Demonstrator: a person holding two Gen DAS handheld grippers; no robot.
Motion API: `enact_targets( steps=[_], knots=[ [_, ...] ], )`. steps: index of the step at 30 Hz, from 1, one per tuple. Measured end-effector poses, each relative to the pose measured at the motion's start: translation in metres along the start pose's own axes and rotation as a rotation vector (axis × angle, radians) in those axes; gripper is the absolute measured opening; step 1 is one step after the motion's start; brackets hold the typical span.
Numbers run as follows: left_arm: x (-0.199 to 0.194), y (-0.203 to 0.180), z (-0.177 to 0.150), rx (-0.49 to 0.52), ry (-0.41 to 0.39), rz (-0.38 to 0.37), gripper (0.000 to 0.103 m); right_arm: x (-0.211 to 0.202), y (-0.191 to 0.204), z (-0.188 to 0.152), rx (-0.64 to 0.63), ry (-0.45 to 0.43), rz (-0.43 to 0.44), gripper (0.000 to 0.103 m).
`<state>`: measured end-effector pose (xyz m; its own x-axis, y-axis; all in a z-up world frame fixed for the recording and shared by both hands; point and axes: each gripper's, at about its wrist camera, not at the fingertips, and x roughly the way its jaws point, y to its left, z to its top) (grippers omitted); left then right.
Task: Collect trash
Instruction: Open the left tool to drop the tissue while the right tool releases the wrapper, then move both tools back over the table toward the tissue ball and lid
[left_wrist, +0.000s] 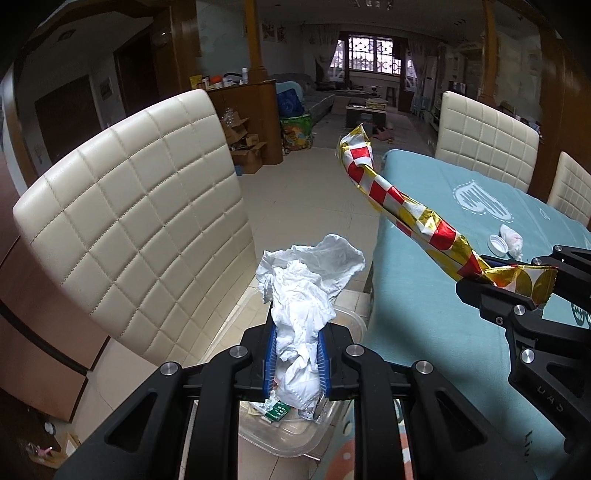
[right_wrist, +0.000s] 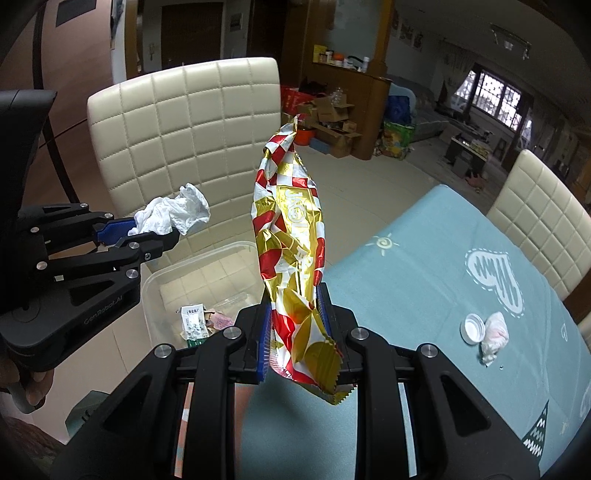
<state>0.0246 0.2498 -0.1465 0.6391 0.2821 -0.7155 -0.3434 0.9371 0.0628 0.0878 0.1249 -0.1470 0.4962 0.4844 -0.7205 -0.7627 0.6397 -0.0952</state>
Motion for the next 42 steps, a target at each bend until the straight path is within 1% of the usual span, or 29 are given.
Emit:
enact_targets(
  steps=[3,5,6,7,8,9,14,24,29,30,31,33,34,35,36,37,42],
  knots=[
    [0.002,0.007,-0.001,-0.020,0.008,0.001,0.020,0.004,0.005,0.005,-0.011,-0.003,0.005,0.024],
    [0.006,0.011,-0.001,-0.036,0.027,0.007,0.039,0.007,0.005,0.005,-0.015,0.001,0.006,0.024],
    [0.007,0.015,-0.001,-0.054,0.031,0.011,0.066,0.008,0.005,0.005,-0.016,0.003,0.006,0.024],
    [0.006,0.019,-0.002,-0.077,0.019,0.021,0.078,0.009,0.005,0.005,-0.016,0.006,0.007,0.024],
    [0.004,0.024,-0.003,-0.103,-0.002,0.031,0.078,0.010,0.004,0.005,-0.014,0.008,0.008,0.024],
    [0.003,0.027,-0.003,-0.111,-0.003,0.030,0.079,0.012,0.004,0.006,-0.013,0.010,0.009,0.024],
    [0.006,0.036,-0.006,-0.122,0.012,0.053,0.079,0.019,0.005,0.008,-0.017,0.019,0.026,0.026],
    [0.002,0.054,-0.016,-0.164,0.022,0.087,0.079,0.026,0.027,0.018,-0.064,0.006,0.078,0.027],
    [-0.002,0.059,-0.019,-0.185,0.022,0.099,0.079,0.025,0.027,0.019,-0.041,0.000,0.105,0.027],
    [-0.003,0.060,-0.020,-0.189,0.023,0.099,0.079,0.025,0.027,0.019,-0.032,0.000,0.106,0.033],
    [-0.004,0.060,-0.020,-0.192,0.024,0.098,0.079,0.024,0.026,0.020,-0.023,0.004,0.107,0.053],
    [-0.005,0.060,-0.021,-0.196,0.029,0.095,0.079,0.021,0.023,0.019,-0.007,-0.009,0.080,0.082],
    [-0.005,0.060,-0.022,-0.197,0.030,0.093,0.079,0.015,0.023,0.019,-0.011,-0.037,0.060,0.080],
    [-0.007,0.059,-0.022,-0.197,0.027,0.092,0.079,0.014,0.024,0.019,-0.025,-0.039,0.055,0.079],
    [-0.009,0.057,-0.022,-0.194,0.025,0.092,0.079,0.013,0.025,0.019,-0.041,-0.040,0.044,0.076],
    [-0.009,0.057,-0.022,-0.192,0.024,0.092,0.079,0.012,0.025,0.018,-0.052,-0.042,0.029,0.076],
    [-0.017,0.047,-0.022,-0.180,0.019,0.077,0.079,0.005,0.012,0.013,0.012,-0.028,0.034,0.076]
  ],
)
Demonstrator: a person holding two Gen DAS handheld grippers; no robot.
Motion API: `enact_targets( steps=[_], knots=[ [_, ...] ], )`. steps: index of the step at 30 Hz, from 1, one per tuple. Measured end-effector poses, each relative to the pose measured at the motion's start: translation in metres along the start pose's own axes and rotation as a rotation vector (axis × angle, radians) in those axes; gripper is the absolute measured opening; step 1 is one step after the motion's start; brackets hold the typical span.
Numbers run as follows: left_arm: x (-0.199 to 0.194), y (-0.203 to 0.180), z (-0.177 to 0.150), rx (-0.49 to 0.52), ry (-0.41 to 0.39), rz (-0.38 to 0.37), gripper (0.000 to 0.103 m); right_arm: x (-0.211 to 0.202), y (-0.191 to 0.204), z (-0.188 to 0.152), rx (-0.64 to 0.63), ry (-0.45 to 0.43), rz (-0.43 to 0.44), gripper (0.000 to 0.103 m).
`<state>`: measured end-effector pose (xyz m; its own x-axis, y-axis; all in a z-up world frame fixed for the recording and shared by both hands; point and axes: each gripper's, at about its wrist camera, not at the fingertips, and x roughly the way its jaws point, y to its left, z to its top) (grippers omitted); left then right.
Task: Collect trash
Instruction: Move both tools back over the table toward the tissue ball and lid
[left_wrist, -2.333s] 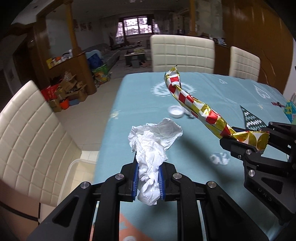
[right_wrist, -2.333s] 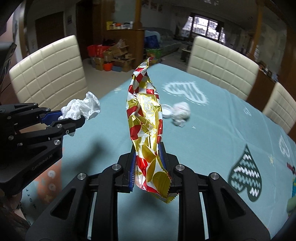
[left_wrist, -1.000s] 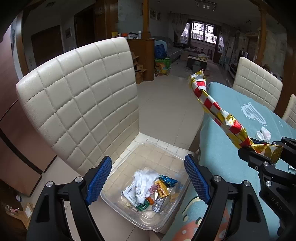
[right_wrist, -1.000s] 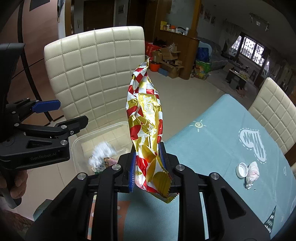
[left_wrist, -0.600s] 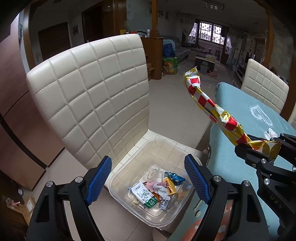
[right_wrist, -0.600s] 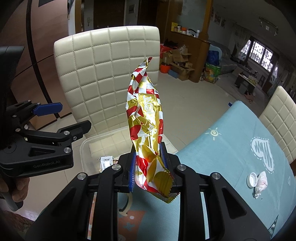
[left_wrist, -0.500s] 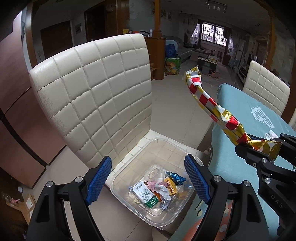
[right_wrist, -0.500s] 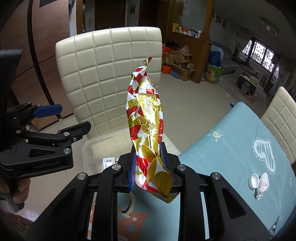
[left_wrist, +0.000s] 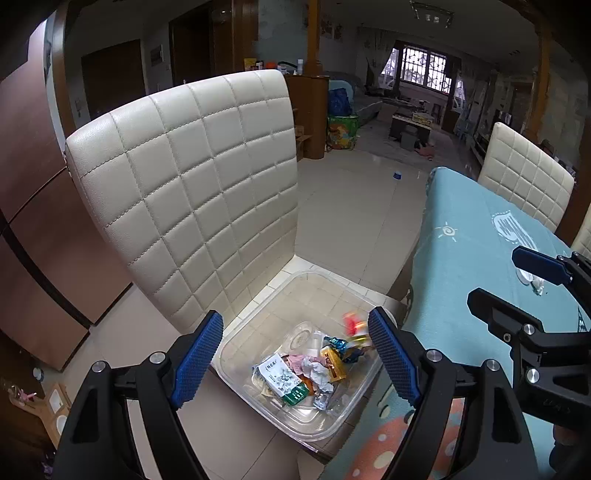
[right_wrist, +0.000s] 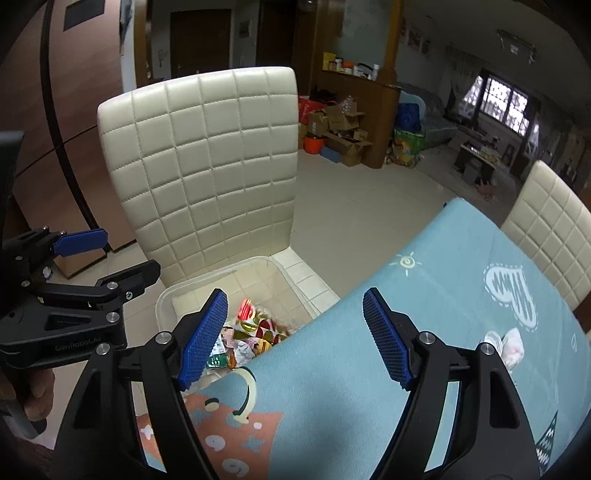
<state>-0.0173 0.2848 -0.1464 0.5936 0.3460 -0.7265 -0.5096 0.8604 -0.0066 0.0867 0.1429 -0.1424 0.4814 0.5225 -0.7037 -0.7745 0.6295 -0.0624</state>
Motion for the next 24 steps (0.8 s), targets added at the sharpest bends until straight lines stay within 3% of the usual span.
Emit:
enact_targets(
  steps=[11,24],
  knots=[
    [-0.006,-0.043,-0.003,0.053,0.013,-0.088,0.079,-0.031,-0.038,-0.032,0.096,0.016,-0.069,0.077],
    [-0.007,-0.146,0.005,0.232,0.001,-0.242,0.079,-0.070,-0.122,-0.075,0.257,0.027,-0.236,0.076]
  ],
)
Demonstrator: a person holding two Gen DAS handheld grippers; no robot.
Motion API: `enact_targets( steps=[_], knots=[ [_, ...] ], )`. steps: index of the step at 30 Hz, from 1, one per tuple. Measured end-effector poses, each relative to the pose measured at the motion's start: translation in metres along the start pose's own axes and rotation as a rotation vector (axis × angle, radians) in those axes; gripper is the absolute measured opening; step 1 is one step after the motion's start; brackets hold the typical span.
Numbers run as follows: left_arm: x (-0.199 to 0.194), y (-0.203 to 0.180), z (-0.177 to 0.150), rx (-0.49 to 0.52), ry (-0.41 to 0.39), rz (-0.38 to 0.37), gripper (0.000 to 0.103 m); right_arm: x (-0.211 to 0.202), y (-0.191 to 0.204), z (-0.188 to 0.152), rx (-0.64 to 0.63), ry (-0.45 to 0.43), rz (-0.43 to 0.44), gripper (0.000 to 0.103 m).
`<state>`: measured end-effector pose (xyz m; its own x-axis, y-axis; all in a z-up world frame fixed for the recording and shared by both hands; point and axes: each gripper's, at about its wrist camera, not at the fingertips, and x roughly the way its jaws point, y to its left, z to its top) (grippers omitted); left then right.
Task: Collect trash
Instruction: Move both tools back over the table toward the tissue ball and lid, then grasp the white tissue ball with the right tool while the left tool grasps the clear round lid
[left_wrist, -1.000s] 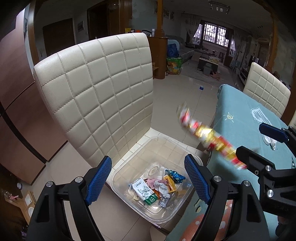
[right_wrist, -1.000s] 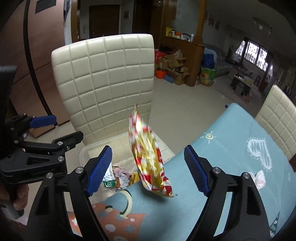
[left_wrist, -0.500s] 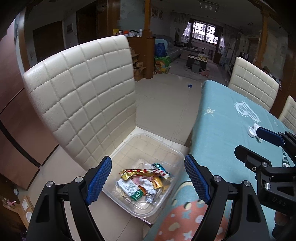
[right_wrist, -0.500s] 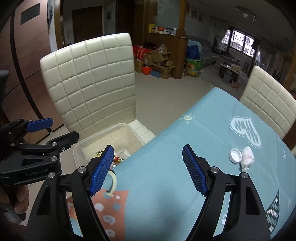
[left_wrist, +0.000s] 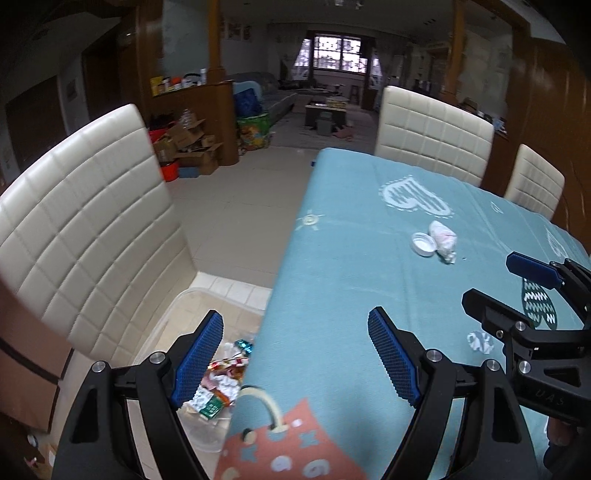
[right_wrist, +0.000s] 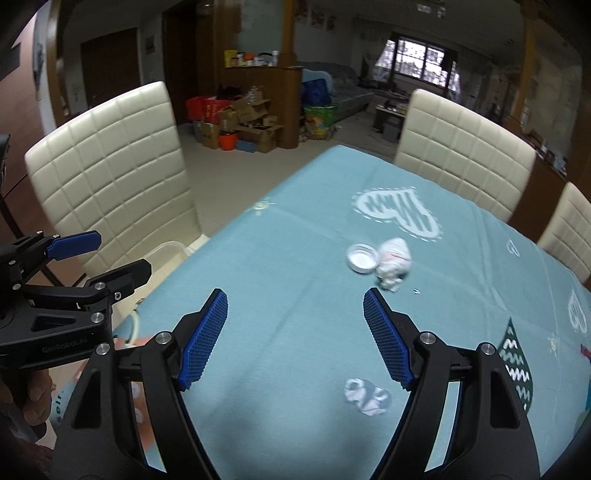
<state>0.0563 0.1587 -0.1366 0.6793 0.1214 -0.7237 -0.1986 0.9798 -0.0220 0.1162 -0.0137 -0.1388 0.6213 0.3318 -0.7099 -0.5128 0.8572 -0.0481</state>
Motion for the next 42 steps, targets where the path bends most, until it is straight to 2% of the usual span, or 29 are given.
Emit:
enact_targets(
  steps=[5,11,16,30,32,34,35,36,42],
  knots=[
    [0.015,-0.029,0.012,0.040,0.007,-0.045,0.079,0.006,-0.028,-0.004,0.041,0.012,-0.038,0.074],
    [0.037,-0.056,0.026,0.086,0.014,-0.080,0.079,0.022,-0.059,0.004,0.064,0.014,-0.078,0.065],
    [0.055,-0.071,0.037,0.131,0.007,-0.076,0.079,0.052,-0.082,0.016,0.093,0.029,-0.084,0.054],
    [0.135,-0.100,0.064,0.189,0.046,-0.084,0.079,0.140,-0.120,0.026,0.159,0.098,-0.032,0.053],
    [0.141,-0.103,0.065,0.193,0.051,-0.087,0.079,0.147,-0.122,0.026,0.159,0.111,-0.023,0.050],
    [0.147,-0.106,0.065,0.195,0.060,-0.096,0.079,0.153,-0.125,0.023,0.165,0.121,0.001,0.038],
    [0.149,-0.108,0.065,0.196,0.063,-0.100,0.079,0.152,-0.126,0.022,0.168,0.112,0.006,0.037],
    [0.150,-0.109,0.065,0.198,0.064,-0.103,0.079,0.151,-0.126,0.021,0.167,0.099,0.004,0.030],
    [0.154,-0.126,0.063,0.211,0.079,-0.149,0.079,0.138,-0.135,0.017,0.181,0.058,-0.043,0.026]
  ],
)
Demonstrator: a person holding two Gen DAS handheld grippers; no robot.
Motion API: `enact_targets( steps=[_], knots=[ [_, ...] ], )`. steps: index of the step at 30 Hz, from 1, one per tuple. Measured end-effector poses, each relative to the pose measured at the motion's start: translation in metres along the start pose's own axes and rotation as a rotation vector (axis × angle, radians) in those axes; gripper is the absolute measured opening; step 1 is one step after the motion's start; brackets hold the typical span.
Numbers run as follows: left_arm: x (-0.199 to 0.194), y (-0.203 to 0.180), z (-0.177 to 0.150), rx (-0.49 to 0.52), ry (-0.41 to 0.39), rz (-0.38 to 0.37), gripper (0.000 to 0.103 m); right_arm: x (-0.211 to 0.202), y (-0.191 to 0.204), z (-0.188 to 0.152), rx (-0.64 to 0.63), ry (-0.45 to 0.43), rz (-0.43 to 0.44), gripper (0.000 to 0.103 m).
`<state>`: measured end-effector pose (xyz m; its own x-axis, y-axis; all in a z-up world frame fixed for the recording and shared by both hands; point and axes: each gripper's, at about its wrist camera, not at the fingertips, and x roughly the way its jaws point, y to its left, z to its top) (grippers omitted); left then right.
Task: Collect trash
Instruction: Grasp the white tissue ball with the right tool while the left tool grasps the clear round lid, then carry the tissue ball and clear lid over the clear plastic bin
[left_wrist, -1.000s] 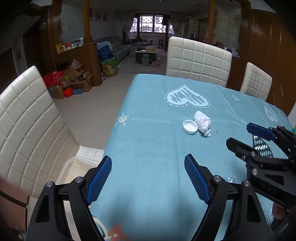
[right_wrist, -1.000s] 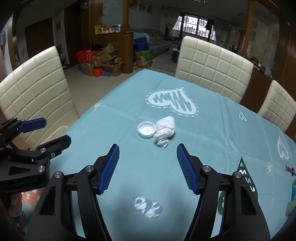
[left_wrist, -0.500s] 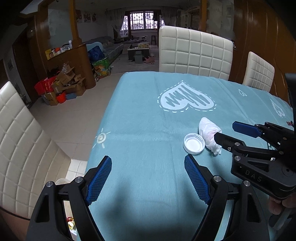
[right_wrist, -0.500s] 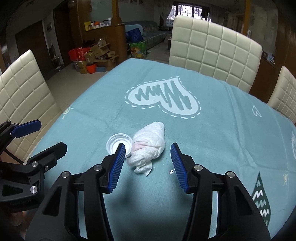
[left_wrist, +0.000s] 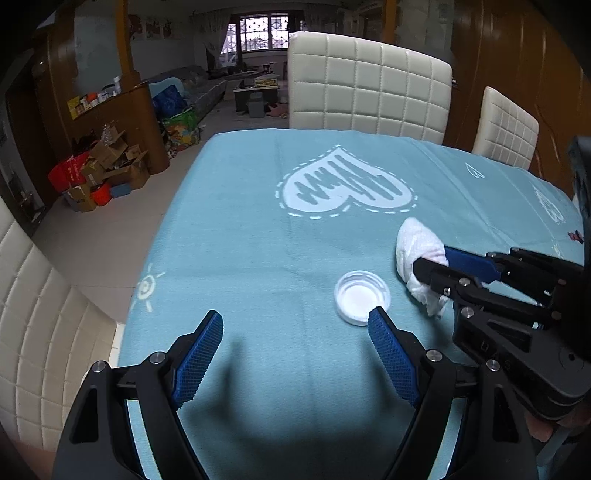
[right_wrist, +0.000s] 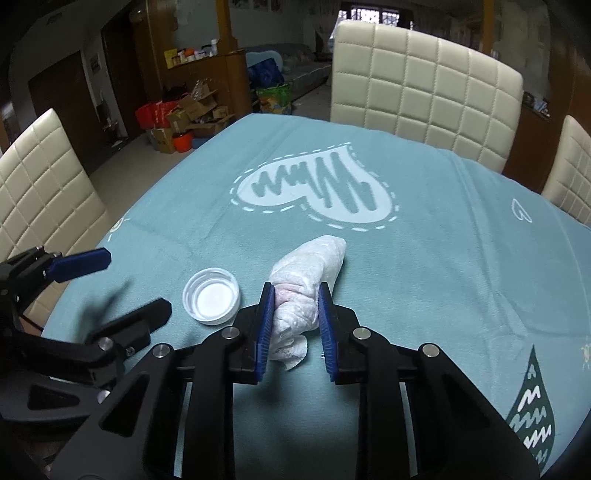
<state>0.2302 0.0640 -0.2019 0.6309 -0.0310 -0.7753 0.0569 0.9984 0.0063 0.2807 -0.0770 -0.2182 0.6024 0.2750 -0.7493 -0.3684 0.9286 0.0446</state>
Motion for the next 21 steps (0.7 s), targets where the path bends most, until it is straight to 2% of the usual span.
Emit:
enact_targets(
  steps=[6,14,15,16,17,19,21],
  knots=[
    [0.016,-0.023,0.005,0.048,0.002,-0.013,0.079,-0.007,-0.018,-0.001,0.015,-0.029,-0.043,0.025],
    [0.037,-0.038,0.015,0.072,0.023,-0.041,0.079,0.000,-0.040,-0.003,0.058,-0.012,-0.077,0.025],
    [0.039,-0.038,0.015,0.073,0.027,-0.037,0.076,0.001,-0.042,-0.003,0.066,-0.008,-0.078,0.025],
    [0.042,-0.037,0.015,0.072,0.036,-0.033,0.067,0.001,-0.042,-0.004,0.071,-0.005,-0.077,0.025],
    [0.041,-0.036,0.015,0.074,0.031,-0.030,0.063,0.001,-0.042,-0.004,0.076,-0.001,-0.074,0.025],
    [0.038,-0.034,0.015,0.074,0.034,-0.035,0.039,-0.001,-0.040,-0.003,0.078,0.000,-0.071,0.025],
    [0.035,-0.029,0.014,0.063,0.044,-0.044,0.039,-0.005,-0.037,-0.002,0.069,-0.005,-0.068,0.025]
  ],
)
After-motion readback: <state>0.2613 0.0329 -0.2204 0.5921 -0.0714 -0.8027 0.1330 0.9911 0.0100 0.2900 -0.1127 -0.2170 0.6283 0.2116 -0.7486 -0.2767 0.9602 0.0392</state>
